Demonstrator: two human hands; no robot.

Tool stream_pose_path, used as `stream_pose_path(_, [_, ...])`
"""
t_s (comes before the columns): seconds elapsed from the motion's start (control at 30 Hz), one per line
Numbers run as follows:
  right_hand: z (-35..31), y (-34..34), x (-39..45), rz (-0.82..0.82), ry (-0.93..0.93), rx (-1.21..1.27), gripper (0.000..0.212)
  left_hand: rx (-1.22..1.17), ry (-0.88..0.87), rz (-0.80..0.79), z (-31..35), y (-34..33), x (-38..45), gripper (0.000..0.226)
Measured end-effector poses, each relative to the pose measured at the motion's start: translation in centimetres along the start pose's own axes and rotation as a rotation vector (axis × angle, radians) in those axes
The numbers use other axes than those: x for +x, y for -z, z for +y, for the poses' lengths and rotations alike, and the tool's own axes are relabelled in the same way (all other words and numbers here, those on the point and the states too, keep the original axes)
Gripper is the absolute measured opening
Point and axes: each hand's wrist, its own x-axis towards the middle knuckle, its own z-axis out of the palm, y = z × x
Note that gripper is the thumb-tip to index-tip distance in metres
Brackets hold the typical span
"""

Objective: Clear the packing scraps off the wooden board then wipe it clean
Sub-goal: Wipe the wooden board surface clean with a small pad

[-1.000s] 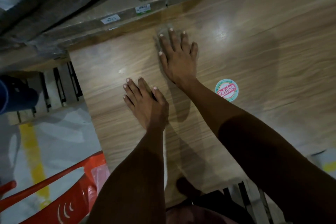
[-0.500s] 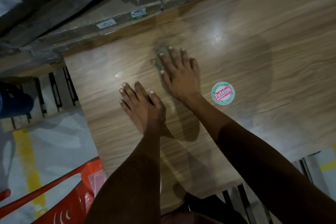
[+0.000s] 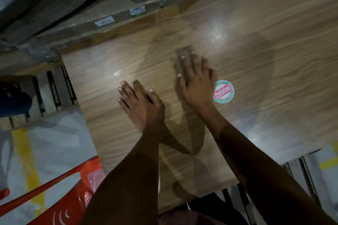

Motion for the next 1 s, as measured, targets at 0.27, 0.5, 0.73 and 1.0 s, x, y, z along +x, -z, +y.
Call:
stream_pose_path(0.27, [-3.2,-0.9,-4.3,-0.061,0.027,0.038,0.063,0.010,0.003,0.007,-0.3,0.0,0.0,0.058])
stream_pose_path(0.5, [2.4,0.5,-5.9,-0.046,-0.172,-0.008,0.062,-0.004,-0.005,0.015,0.1,0.1,-0.1,0.058])
stream_pose_path(0.73, [0.3,-0.1,-9.8,-0.105,0.067,-0.006,0.066,-0.023,-0.022,0.051,-0.4,-0.2,-0.3,0.057])
stream_pose_path(1.0, [3.2,0.2,-10.1,-0.007,-0.311,0.020,0.061,0.026,-0.014,0.028,0.0,-0.4,0.0,0.060])
